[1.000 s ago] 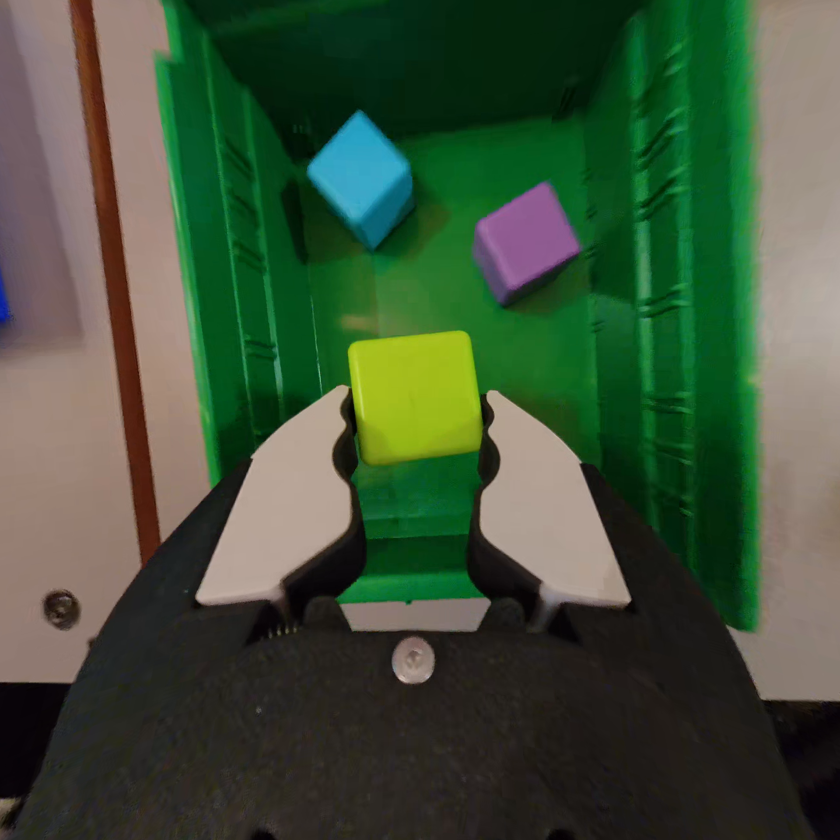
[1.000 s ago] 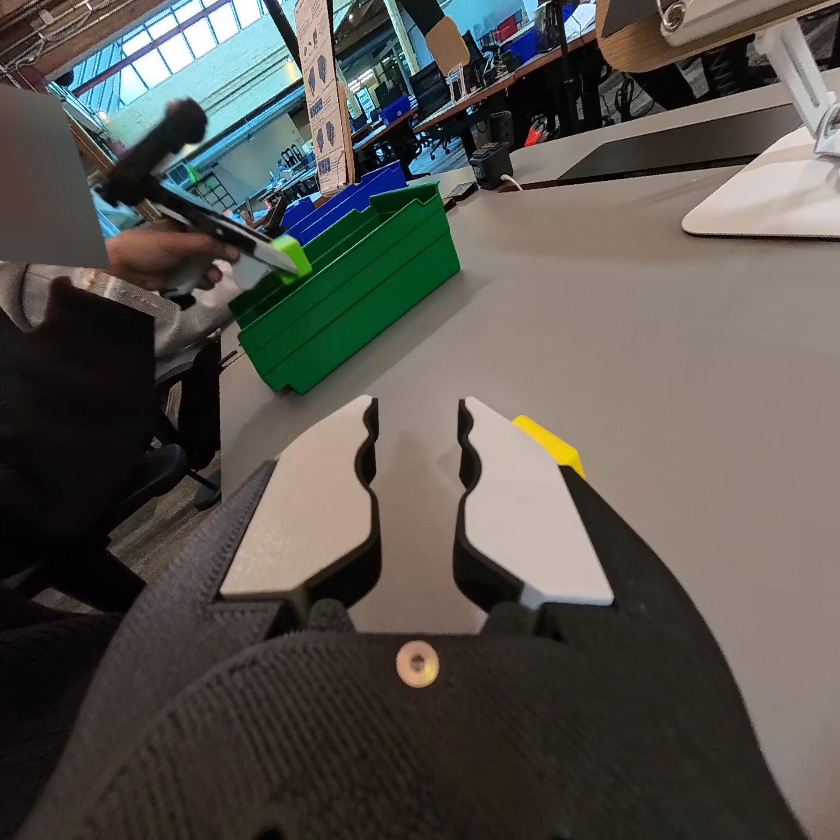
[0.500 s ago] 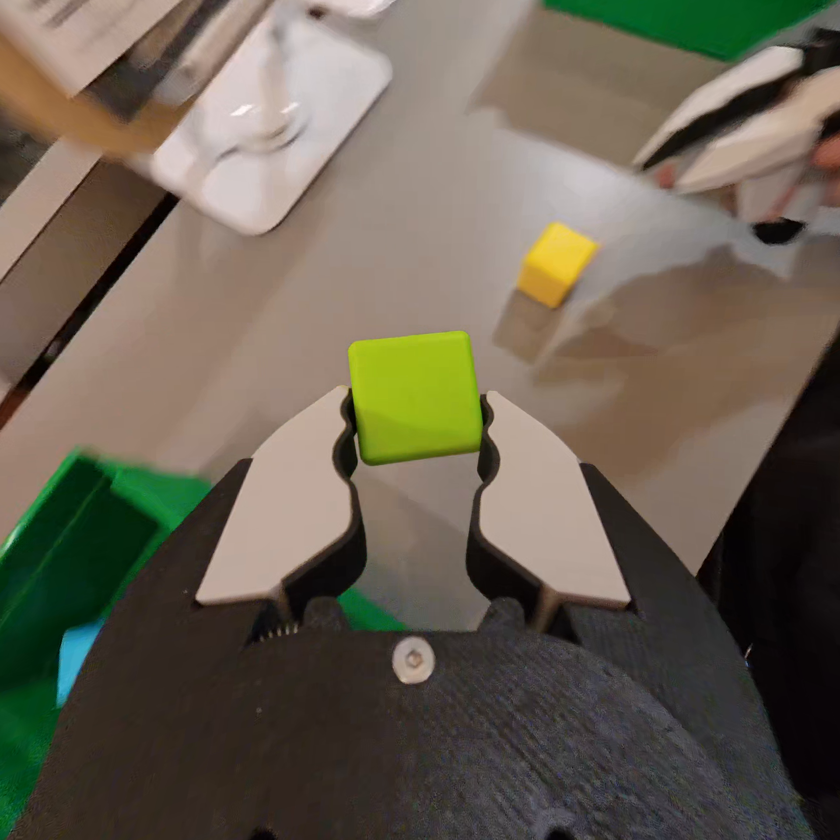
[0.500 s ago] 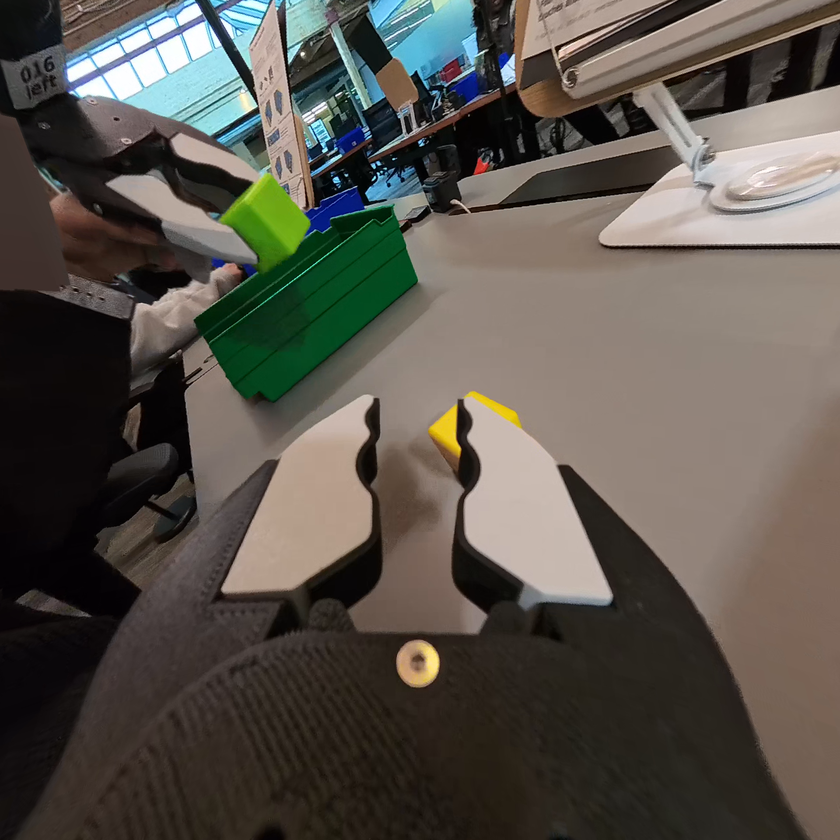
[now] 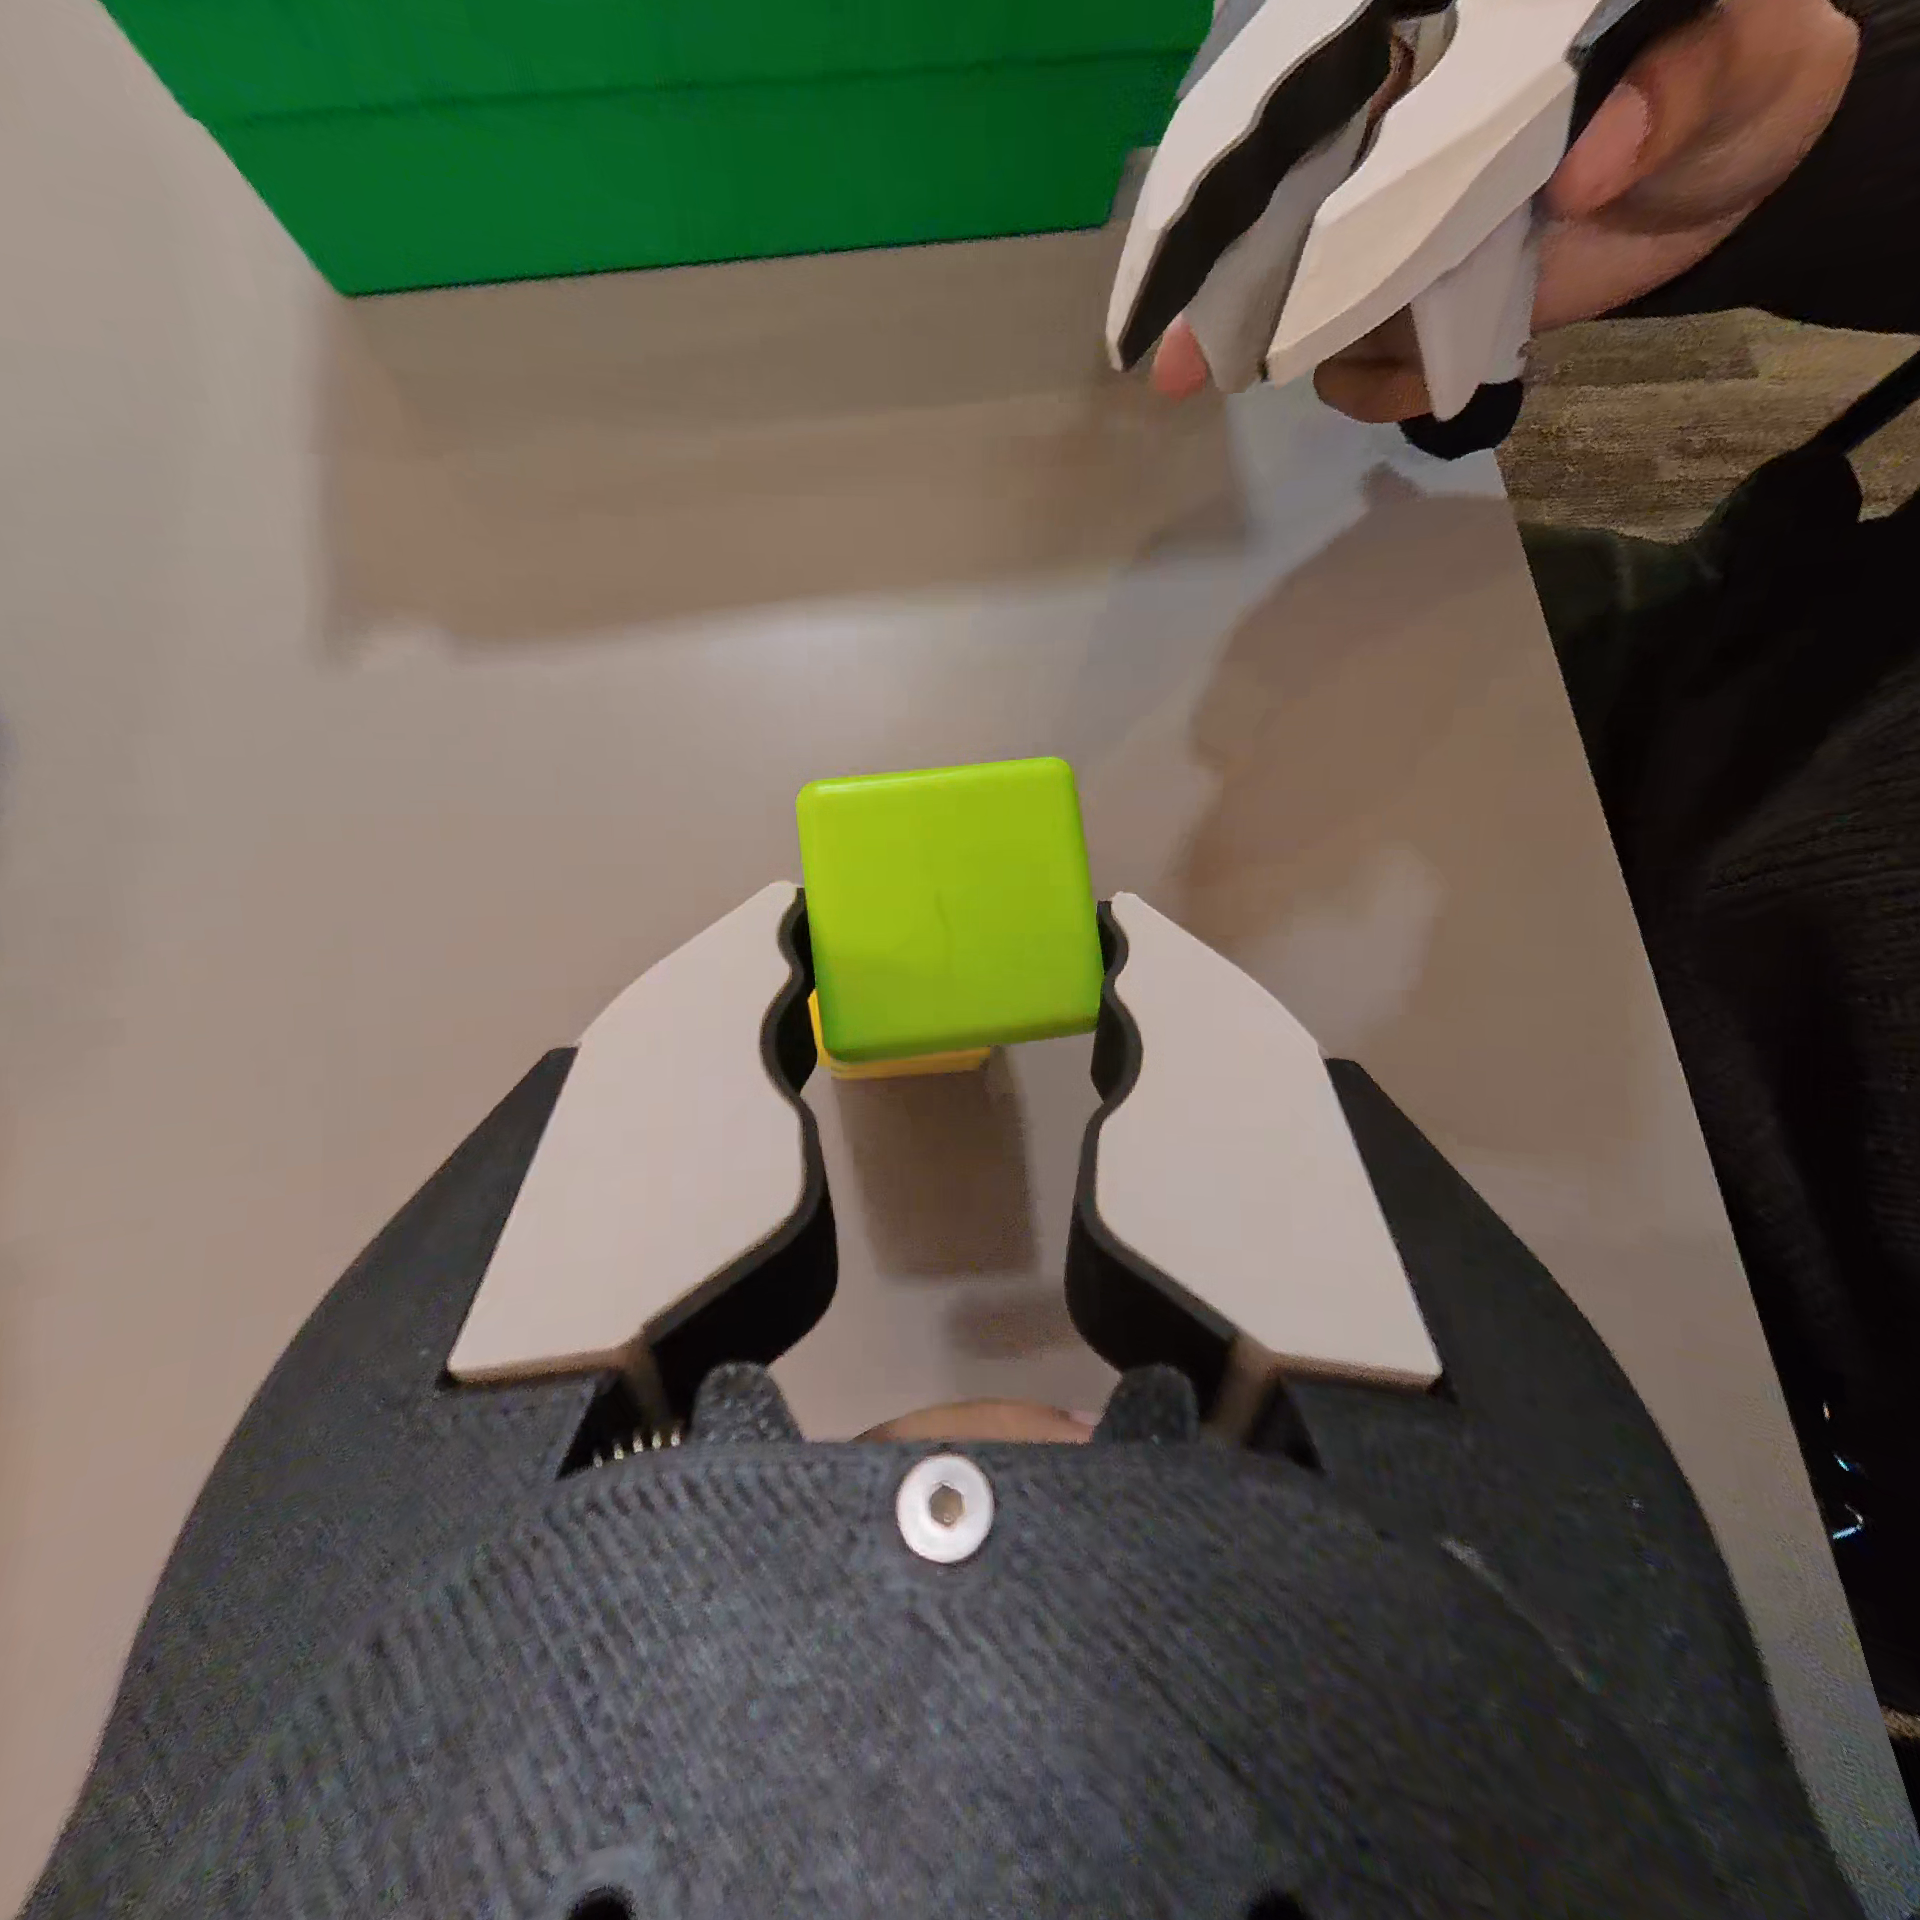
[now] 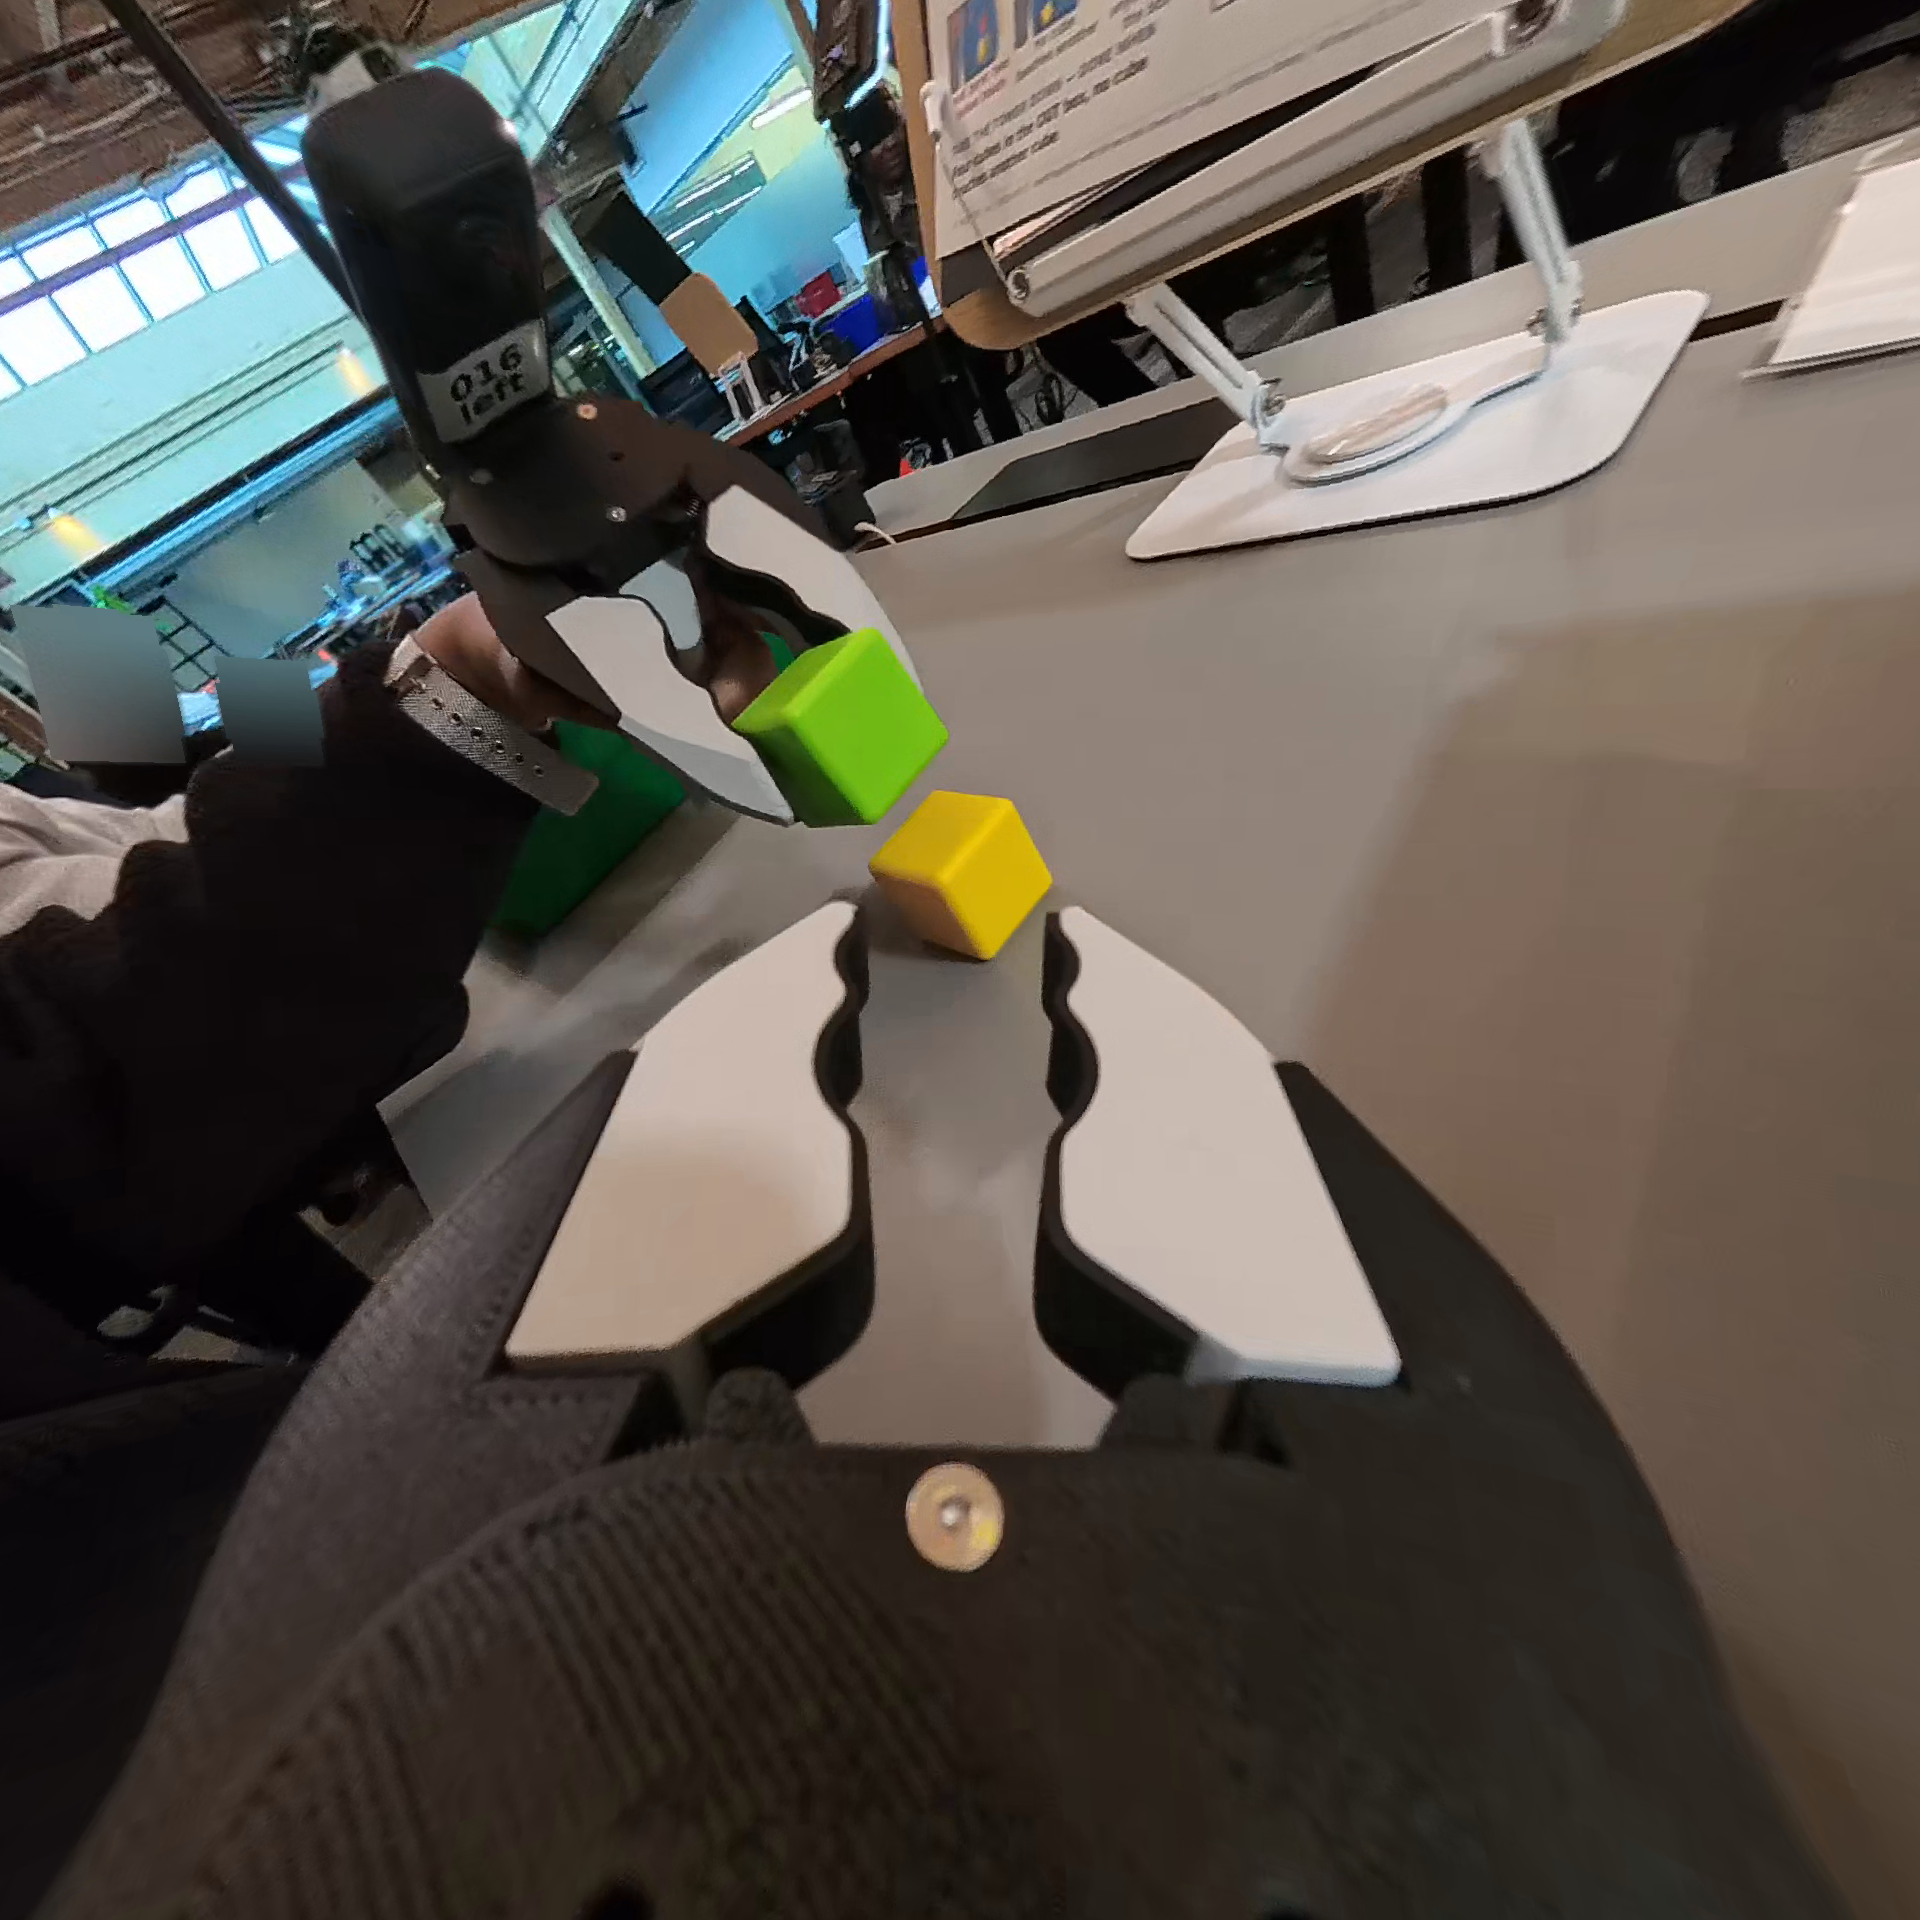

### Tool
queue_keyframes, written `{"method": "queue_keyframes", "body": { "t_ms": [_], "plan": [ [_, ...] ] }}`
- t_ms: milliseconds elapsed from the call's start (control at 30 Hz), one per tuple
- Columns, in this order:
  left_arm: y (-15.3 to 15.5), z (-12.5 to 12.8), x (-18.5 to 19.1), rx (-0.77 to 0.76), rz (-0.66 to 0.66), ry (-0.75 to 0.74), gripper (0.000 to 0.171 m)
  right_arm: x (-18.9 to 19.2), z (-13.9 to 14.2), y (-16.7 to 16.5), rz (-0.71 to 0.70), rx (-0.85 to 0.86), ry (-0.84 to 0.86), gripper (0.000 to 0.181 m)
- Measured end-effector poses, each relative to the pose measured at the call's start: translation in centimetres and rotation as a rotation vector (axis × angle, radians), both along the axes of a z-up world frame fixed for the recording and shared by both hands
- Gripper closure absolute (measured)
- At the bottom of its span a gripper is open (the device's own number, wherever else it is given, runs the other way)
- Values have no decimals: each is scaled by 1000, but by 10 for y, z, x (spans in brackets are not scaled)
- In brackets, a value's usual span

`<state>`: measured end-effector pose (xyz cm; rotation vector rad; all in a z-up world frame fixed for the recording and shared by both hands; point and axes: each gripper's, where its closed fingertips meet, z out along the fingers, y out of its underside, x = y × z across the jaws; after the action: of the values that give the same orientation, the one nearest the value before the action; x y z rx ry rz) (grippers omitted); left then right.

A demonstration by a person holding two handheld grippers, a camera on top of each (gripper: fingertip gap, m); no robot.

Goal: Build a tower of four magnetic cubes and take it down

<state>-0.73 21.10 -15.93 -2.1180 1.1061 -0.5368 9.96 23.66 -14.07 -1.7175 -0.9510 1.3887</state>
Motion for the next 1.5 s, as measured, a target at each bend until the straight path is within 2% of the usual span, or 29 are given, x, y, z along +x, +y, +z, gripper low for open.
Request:
{"method": "queue_keyframes", "body": {
  "t_ms": [233,600,867,1500],
  "plan": [
    [7,1,-5,3,-40,46,120,17,-1,4,-46,-14,3,148],
    [5,-11,0,2,-86,79,120,11,-4,-5,-9,-33,-5,148],
    [5,-22,-2,-26,-83,85,120,13,-4,-3,-13,-42,0,148],
    [7,-27,-8,-52,-22,25,120,10,-5,-6,2,-47,-4,147]
  ]
}}
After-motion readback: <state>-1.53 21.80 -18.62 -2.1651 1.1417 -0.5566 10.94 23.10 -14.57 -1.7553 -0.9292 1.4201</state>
